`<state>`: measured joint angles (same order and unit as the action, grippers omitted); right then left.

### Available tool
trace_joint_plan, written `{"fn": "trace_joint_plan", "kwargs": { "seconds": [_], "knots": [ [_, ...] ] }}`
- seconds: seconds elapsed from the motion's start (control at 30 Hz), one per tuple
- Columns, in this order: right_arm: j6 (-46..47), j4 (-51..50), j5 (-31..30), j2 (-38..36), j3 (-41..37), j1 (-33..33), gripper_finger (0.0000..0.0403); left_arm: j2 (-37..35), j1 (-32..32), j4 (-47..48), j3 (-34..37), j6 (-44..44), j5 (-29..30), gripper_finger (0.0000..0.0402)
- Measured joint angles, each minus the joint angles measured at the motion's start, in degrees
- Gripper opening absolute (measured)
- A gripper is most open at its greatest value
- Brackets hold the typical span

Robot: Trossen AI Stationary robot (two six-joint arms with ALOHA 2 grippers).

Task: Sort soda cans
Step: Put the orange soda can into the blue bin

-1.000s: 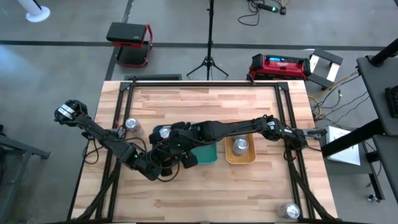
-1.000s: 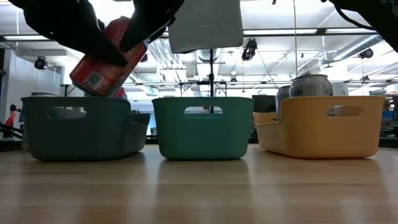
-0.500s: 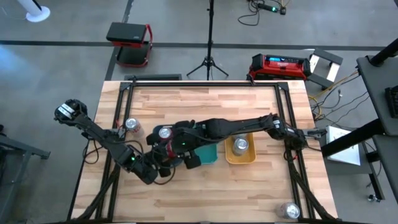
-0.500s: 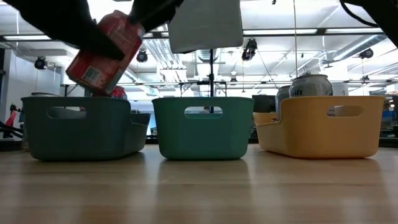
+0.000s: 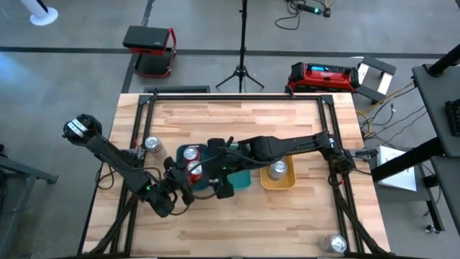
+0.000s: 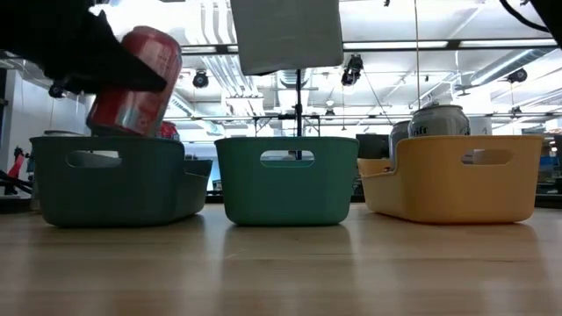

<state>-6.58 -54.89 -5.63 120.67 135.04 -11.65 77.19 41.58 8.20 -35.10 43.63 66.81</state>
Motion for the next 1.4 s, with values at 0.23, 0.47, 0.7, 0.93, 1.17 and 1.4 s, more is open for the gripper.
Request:
{"fn": "trace_joint_plan", "kwargs": {
  "seconds": [0.23,0.47,0.7,0.93,1.17,1.4],
  "knots": [
    [1.86,12.53,-0.54,1.02,-4.97,-0.1,0.0364,0.39,0.11,-9.29,5.83,-1.07,1.62,0.0286],
    [3.31,33.73,-6.81,0.51,-19.76,-0.41,0.0364,0.43,1.22,-11.56,8.62,-0.92,3.94,0.0286],
    [5.26,57.8,-12.13,-1.16,-33.02,-0.75,0.0328,1.19,3.3,-16.37,11.55,-0.87,4.19,0.0286],
    [8.13,75.5,-12.41,-2.34,-43.73,-0.47,0.0202,1.2,3.46,-17.05,12.03,-1.85,4.75,0.0286],
    [8.82,94.77,-12.38,-2.37,-49.62,0.0,0.0081,1.94,3.44,-18.17,12.51,-0.02,7.65,0.0286],
    [14.26,95.17,-8.41,2.03,-48.76,2.41,0.0014,4.97,3.39,-19.72,12.56,0.42,8.54,0.0286]
  ]
}}
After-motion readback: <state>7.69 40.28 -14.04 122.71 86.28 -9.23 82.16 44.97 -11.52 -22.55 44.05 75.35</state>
